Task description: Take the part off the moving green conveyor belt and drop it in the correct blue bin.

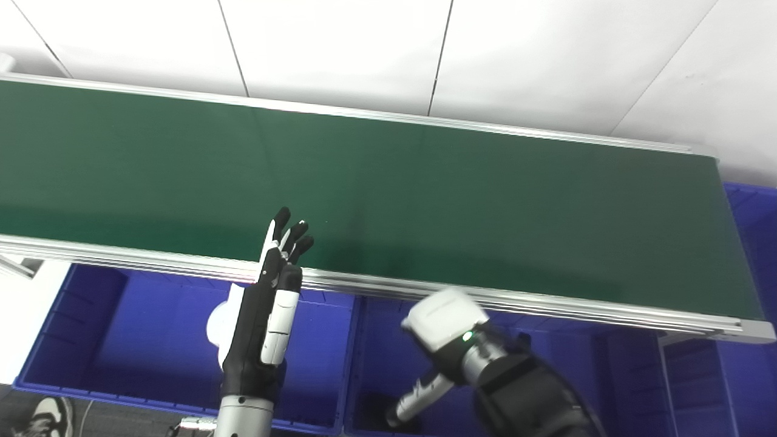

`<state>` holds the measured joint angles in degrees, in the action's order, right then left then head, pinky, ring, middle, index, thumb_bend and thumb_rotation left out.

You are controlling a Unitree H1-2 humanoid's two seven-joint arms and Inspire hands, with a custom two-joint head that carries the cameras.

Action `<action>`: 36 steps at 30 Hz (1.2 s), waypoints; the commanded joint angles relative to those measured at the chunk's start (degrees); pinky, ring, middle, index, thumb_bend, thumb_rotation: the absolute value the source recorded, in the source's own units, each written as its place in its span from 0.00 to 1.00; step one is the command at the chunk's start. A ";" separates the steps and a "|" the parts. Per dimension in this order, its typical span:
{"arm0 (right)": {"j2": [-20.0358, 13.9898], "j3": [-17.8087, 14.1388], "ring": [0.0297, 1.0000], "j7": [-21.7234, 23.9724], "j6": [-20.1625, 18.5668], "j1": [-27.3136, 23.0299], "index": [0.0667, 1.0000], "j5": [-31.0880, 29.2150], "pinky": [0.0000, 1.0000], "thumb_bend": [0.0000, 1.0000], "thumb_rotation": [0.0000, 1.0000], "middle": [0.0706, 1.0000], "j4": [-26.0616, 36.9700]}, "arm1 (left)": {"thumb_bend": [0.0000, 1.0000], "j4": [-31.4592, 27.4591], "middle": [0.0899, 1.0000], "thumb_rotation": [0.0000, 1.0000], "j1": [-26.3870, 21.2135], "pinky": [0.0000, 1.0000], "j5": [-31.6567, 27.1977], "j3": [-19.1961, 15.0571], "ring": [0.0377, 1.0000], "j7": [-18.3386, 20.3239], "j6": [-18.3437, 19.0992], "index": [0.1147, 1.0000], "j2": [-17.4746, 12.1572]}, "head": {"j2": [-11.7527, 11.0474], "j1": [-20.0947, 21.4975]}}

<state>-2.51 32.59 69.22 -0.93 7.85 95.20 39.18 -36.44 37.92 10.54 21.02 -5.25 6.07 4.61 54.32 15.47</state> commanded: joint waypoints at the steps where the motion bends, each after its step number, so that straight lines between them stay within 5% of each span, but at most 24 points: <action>1: 4.06 -1.98 0.63 0.38 -0.53 2.67 0.78 -3.18 0.50 1.00 0.95 0.74 6.29 | 0.57 -0.97 0.95 1.00 0.83 0.99 0.26 0.99 0.92 0.48 -2.04 1.00 0.57 | -0.23 0.07; 7: 18.59 -11.29 0.68 -6.58 -10.35 18.29 0.76 -24.34 0.54 0.81 1.00 0.77 15.25 | 0.58 -1.49 0.96 1.00 1.18 1.00 -1.91 0.21 0.95 1.33 -1.27 1.00 -0.41 | -1.15 0.81; 11: 22.13 -11.62 0.70 -20.61 -8.56 32.09 0.79 -39.73 0.58 0.79 1.00 0.77 15.25 | 0.57 0.09 0.95 0.99 0.48 0.99 -2.49 -1.43 0.94 1.25 -3.51 1.00 -1.09 | -1.90 1.80; 15: 23.79 -8.25 0.75 -42.33 -4.80 43.78 0.81 -61.01 0.68 0.80 0.98 0.80 8.96 | 0.57 1.78 0.94 0.99 -0.49 0.97 -2.04 -3.07 0.92 0.54 -5.14 1.00 -1.08 | -2.73 3.47; 19: 24.27 -8.06 0.82 -63.18 9.98 41.79 0.86 -71.36 0.79 0.66 0.99 0.86 -7.72 | 0.55 3.42 0.93 1.00 -1.12 0.97 -1.28 -4.36 0.91 0.12 -7.18 0.99 -1.28 | -3.55 5.02; 23: 24.25 -8.53 0.89 -74.83 16.01 36.57 0.93 -69.70 0.86 0.67 1.00 0.92 -16.80 | 0.56 3.89 0.95 1.00 -2.45 1.00 -3.62 -6.26 0.94 1.76 -7.05 1.00 -3.37 | -4.27 8.41; 28: 24.25 -7.26 0.93 -82.19 18.67 33.23 0.97 -69.87 0.93 0.69 1.00 0.96 -23.18 | 0.55 4.51 0.97 1.00 -3.97 1.00 -6.20 -8.18 0.98 3.21 -6.73 1.00 -5.12 | -4.93 12.37; 36: 22.49 -4.80 0.96 -88.48 19.47 29.29 0.98 -69.28 0.97 0.67 1.00 0.98 -27.24 | 0.56 10.71 0.98 1.00 -6.27 1.00 -7.69 -9.86 0.97 2.90 -14.58 1.00 -5.70 | -5.91 15.89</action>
<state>5.65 16.81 -14.94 11.02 35.96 23.71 12.55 -24.71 32.30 3.47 11.09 -3.32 -1.34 -0.94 48.34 31.38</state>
